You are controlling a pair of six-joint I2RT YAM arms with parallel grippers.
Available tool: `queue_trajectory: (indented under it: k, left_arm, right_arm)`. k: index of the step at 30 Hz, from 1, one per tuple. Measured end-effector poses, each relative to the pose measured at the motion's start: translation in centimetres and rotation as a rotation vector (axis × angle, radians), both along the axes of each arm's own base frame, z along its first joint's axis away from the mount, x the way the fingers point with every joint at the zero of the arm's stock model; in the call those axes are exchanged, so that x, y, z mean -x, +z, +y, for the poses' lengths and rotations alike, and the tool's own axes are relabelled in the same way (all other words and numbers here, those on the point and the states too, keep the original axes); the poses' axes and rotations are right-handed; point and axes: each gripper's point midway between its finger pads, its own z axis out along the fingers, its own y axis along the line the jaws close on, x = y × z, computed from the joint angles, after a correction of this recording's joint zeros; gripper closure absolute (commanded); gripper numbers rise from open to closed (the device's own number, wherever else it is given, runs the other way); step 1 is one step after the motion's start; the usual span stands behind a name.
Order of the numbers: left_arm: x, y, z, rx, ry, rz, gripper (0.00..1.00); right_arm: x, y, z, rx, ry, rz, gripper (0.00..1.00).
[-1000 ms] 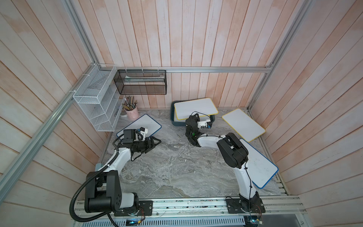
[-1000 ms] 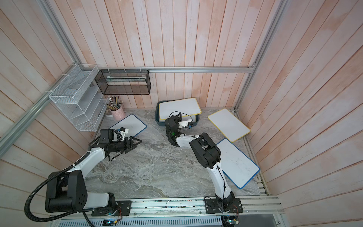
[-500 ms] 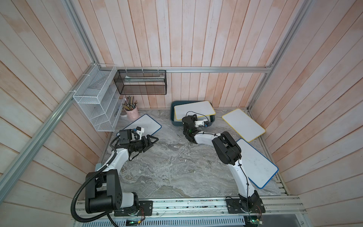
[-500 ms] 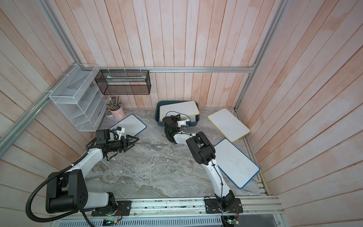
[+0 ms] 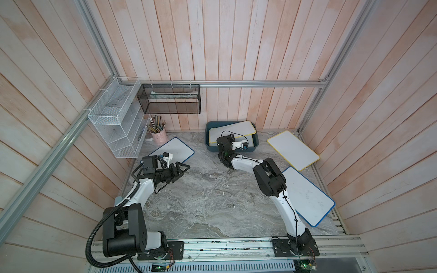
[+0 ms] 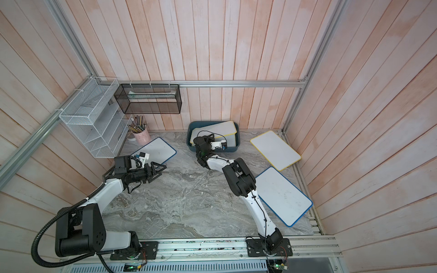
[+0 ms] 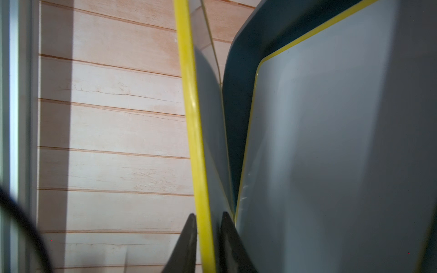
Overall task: Put the whiteboard into the storage box
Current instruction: Place the whiteboard in the storage box.
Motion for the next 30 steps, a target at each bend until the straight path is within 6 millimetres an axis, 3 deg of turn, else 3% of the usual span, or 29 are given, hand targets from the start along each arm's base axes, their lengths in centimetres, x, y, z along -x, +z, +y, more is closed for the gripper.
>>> queue_trajectory:
  k: [4, 9, 12, 14, 20, 23, 26, 30]
  left_arm:
    - [-0.1, 0.0, 0.2, 0.000, 0.006, 0.000, 0.23]
    - [-0.2, 0.0, 0.5, 0.000, 0.016, -0.001, 0.23]
    - [-0.2, 0.2, 0.7, 0.000, 0.020, -0.006, 0.23]
    - [-0.2, 0.2, 0.8, 0.001, 0.025, -0.005, 0.23]
    - [-0.3, 0.2, 1.1, 0.002, 0.035, -0.003, 0.23]
    - [-0.3, 0.2, 1.3, 0.001, 0.040, -0.003, 0.23]
    - [-0.4, 0.0, 1.6, -0.004, 0.053, 0.002, 0.23]
    - [-0.5, -0.3, 2.3, -0.025, 0.075, 0.010, 0.23]
  right_arm:
    - [0.0, -0.1, 0.3, -0.001, 0.032, -0.017, 0.63]
    - [1.4, -2.1, -0.1, 0.042, 0.100, 0.011, 0.63]
    - [2.8, -2.2, -0.4, 0.070, 0.147, 0.017, 0.63]
    - [3.8, -1.0, -0.5, 0.071, 0.176, -0.005, 0.63]
    - [6.9, 7.2, -1.0, 0.038, 0.271, -0.169, 0.63]
    - [7.7, 10.3, -1.2, 0.035, 0.341, -0.237, 0.63]
    - [7.4, 11.7, -0.8, 0.076, 0.452, -0.262, 0.64]
    - [7.0, 10.8, 0.4, 0.180, 0.628, -0.215, 0.64]
